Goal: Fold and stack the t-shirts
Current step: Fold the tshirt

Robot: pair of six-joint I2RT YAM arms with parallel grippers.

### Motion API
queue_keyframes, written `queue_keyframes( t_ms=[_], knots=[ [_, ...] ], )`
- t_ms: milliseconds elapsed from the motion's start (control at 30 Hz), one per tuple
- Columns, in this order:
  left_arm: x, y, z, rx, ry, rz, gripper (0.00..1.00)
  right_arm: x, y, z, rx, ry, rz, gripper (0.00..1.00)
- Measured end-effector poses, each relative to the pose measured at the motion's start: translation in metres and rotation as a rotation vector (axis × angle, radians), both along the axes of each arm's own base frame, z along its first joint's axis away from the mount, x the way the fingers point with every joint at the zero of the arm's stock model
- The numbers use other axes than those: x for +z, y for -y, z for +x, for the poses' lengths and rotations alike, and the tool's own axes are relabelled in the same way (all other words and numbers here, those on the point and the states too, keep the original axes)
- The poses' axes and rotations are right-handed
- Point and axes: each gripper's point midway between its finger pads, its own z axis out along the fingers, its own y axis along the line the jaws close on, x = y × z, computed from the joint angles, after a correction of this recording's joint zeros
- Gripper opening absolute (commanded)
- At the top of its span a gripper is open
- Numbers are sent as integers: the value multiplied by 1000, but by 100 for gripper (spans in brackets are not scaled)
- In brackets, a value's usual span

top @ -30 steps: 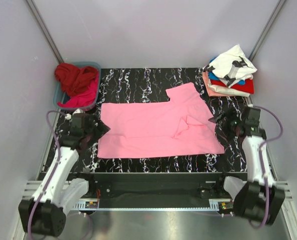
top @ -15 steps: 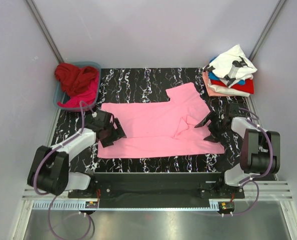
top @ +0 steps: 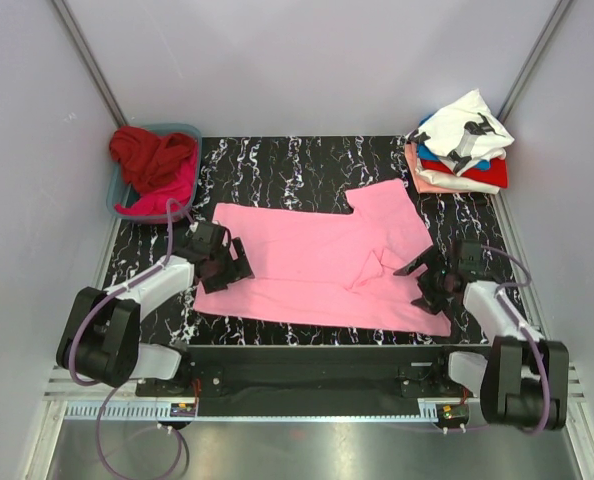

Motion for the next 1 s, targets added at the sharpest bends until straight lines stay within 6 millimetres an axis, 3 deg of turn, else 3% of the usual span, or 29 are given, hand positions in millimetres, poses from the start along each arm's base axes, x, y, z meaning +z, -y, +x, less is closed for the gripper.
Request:
queue_keyframes(
  t_ms=[133,233,400,467,567,667,767,1000],
  knots=[
    [0,-1,-3,-1,15,9,88,4,6,-22,-31,-37,-49,100],
    [1,-3,-17,6,24,12,89,16,14,-26,-45,-39,-95,100],
    [12,-12,-46,23,-8,31,94,66,25,0,-25,63,-170,100],
    [28,-16,-52,26,-7,45,99,96,29,21,-4,133,-201,100],
    [74,-19,-42,23,76,51,99,131,33,57,41,207,-242,100],
    [122,-22,-29,2,193,63,99,147,38,100,84,224,-272,100],
    [153,-30,-25,-19,303,94,99,144,42,149,120,208,-294,100],
    [179,-47,-45,-59,500,115,99,97,42,264,222,128,-347,95]
  ],
)
